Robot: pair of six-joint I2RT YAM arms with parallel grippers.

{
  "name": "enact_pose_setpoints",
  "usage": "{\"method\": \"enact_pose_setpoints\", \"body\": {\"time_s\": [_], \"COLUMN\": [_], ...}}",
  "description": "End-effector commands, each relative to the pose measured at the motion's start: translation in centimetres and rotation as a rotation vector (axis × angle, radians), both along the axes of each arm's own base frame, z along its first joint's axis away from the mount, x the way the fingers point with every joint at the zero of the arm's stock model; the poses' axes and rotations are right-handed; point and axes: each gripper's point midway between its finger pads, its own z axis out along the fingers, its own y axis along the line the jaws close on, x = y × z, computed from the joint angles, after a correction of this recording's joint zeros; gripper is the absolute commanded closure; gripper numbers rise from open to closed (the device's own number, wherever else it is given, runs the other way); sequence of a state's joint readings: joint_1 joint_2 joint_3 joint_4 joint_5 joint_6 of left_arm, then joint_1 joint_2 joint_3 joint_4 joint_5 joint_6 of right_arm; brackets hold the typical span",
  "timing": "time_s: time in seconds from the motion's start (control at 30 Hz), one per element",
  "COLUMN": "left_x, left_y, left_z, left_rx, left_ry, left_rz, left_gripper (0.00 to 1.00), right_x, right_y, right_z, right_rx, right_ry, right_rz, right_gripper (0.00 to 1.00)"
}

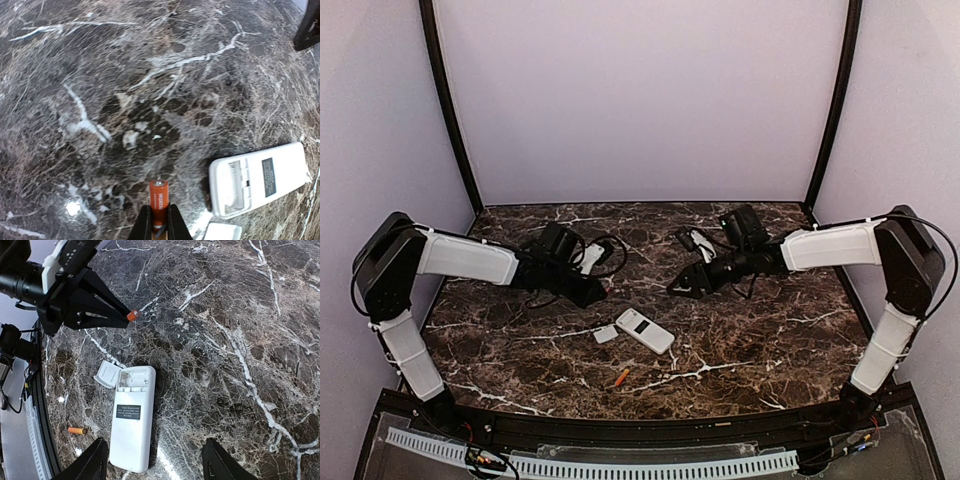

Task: Load the batteries into the remote control
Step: Load the battery into the battery compartment.

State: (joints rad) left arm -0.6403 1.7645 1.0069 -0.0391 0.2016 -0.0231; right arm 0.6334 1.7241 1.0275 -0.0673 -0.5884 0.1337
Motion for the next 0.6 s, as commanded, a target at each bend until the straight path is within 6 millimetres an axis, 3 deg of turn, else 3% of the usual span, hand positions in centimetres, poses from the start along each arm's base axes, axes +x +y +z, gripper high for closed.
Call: {"method": "enact_pose_setpoints", "body": {"time_s": [0.0,0.33,0.57], "left_x": [-0.9,-2.7,-3.4], "left_y": [-3.5,-7.0,-7.3], "left_z": [2.8,1.8,0.8], "left_rx": [-0.137,-0.147,-0.129], "left_ry": [-0.116,-0.126,-0.111], "left_rz": [-0.087,-0.185,-0.197], "left_gripper": [0.98,0.97,0.97], "right_x": [0.8,1.6,2.0], "right_y": [0.8,1.8,2.2], "right_z": [0.3,-0.9,-1.3], "right_rx": [0.029,0.038,0.041], "right_ry": [0.021,0.064,0.079], "right_rz": [0.006,0.019,0.019], "right_gripper": [0.37,0.38,0.39]}}
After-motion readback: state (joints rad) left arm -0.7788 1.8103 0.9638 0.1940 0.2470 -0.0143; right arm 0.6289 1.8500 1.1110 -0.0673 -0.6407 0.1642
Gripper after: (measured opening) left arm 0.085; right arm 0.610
